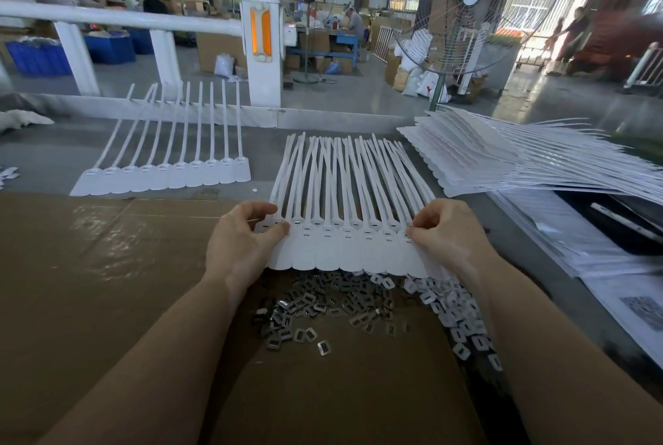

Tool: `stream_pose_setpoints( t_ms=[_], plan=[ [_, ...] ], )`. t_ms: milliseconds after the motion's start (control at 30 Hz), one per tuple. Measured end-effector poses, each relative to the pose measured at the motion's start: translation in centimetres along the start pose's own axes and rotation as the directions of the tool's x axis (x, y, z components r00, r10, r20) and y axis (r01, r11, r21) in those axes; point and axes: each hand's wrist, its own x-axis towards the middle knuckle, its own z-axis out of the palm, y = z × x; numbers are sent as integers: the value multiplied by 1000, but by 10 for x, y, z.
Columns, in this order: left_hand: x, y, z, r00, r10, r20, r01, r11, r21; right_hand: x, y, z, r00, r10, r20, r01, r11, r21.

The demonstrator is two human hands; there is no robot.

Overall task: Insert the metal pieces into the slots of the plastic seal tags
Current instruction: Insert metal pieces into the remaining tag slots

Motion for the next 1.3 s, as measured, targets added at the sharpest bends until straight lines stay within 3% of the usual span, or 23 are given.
stream_pose_setpoints(
  t_ms=[333, 433, 600, 767, 1000, 1200, 1300],
  plan=[
    [0, -1, 0, 1000, 12, 6, -12, 1000, -9, -30, -6, -16, 988, -156, -16, 154, 985, -76],
    [1, -2, 0, 1000, 17, 1, -17, 1000, 1, -46, -8, -22, 976, -213, 45, 217, 968, -129],
    [0, -1, 0, 1000, 11, 2, -11, 1000, 2, -61, -13, -21, 943, -261, 207, 319, 887, -334],
    [0, -2, -1, 1000, 10, -4, -10, 1000, 4, -72, -11, -15, 923, -353, 153, 384, 834, -396],
    [1, -3, 0, 1000, 18, -8, -18, 1000, -8, -78, -8, -7, 910, -366, 197, 411, 723, -555],
    [2, -4, 0, 1000, 21, 0, -21, 1000, -16, -80, -7, -7, 908, -373, 192, 414, 724, -552],
    [2, -4, 0, 1000, 18, 3, -18, 999, -26, -79, -5, -6, 916, -366, 166, 400, 791, -464]
  ],
)
